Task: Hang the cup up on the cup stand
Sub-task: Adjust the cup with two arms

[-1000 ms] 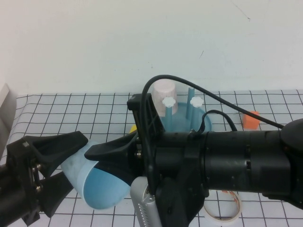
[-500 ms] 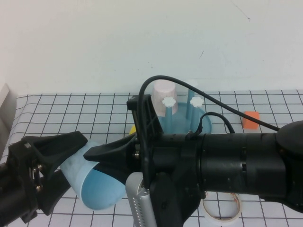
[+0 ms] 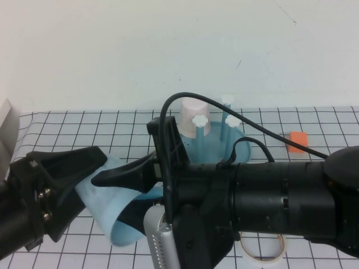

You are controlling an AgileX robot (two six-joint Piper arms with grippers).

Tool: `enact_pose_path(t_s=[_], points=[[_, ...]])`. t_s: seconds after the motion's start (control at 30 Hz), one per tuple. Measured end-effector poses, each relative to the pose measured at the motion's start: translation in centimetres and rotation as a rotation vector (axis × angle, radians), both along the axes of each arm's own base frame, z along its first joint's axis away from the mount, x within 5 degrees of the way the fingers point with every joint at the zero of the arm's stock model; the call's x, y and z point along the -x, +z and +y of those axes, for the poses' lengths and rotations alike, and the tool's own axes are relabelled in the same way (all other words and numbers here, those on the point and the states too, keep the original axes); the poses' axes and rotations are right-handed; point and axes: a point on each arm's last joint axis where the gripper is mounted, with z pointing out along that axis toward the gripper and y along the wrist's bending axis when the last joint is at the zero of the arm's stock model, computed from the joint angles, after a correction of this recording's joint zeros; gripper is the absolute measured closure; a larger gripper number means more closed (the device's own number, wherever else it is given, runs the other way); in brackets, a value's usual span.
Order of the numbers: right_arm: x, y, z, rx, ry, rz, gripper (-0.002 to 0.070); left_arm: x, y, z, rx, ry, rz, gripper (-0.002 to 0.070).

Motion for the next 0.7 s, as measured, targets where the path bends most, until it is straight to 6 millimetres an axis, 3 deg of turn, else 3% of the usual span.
enact_pose_path(t_s=[0.7], points=[[-0.36,0.55,-0.59,-0.005,-0.081,0.011,0.0374,-0.11,0.42,0.02,-0.009,0.005,-0.024,0.0141]])
